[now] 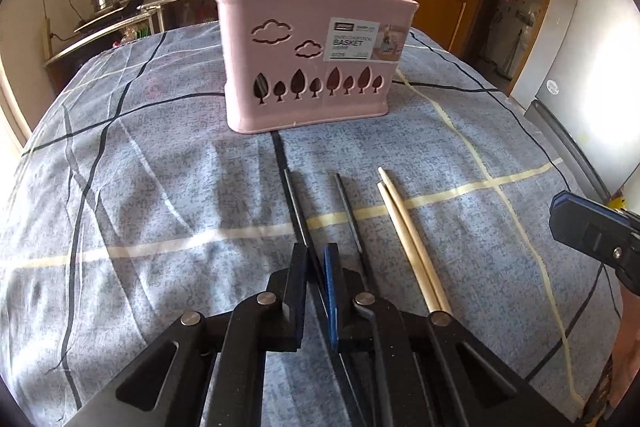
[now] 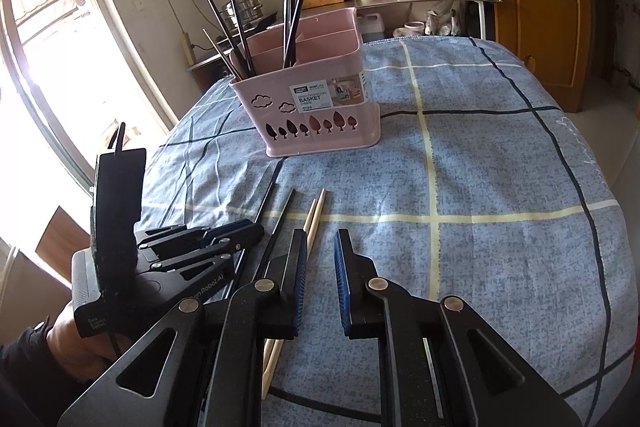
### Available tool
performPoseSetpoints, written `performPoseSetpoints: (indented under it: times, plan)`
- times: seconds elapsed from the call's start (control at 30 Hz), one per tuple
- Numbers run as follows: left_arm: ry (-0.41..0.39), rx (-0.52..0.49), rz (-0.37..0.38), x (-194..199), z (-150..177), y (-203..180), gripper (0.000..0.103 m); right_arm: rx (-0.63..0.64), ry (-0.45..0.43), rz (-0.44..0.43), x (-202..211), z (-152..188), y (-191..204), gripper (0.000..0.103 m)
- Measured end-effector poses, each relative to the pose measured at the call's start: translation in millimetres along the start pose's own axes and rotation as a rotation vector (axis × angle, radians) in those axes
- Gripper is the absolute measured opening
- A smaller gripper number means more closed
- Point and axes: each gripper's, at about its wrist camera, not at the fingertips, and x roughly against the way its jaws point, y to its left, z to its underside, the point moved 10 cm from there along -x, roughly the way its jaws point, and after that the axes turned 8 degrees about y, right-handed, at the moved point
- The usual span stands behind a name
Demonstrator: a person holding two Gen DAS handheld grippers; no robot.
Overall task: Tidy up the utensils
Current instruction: 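Grasp a black chopstick with the left tool while the right tool grasps another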
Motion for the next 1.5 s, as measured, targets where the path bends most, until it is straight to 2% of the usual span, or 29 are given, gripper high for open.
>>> performPoseSetpoints:
  times: [0.3, 0.47, 0.63, 0.9, 1.2, 1.23, 1.37, 1.5]
  plan:
    - [-0.005, 0.073, -0.039, 19, 19, 50, 0.008, 0.043, 0.033, -0.032, -23, -4, 24, 0.014]
    - [-0.003, 0.106, -0.02, 25, 26, 69, 0.008, 0.071, 0.08, -0.037, -49, -4, 37, 0.014]
    - [0.002, 0.154, 0.012, 25, 24, 80, 0.008, 0.089, 0.125, -0.028, -73, -5, 46, 0.014]
    - [0.009, 0.169, 0.025, 20, 14, 83, 0.008, 0.078, 0.211, 0.024, -106, -5, 42, 0.014]
    - [0.014, 0.135, -0.023, 14, 6, 80, 0.008, 0.095, 0.216, 0.064, -113, -10, 49, 0.011]
    - [0.017, 0.137, -0.019, 13, 5, 80, 0.008, 0.095, 0.219, 0.06, -113, -10, 49, 0.008]
    - [0.03, 0.161, 0.005, 14, 2, 82, 0.006, 0.09, 0.216, 0.038, -108, -12, 52, 0.008]
    - [0.001, 0.167, 0.008, 29, -3, 84, 0.005, 0.093, 0.174, 0.004, -89, -21, 57, 0.007]
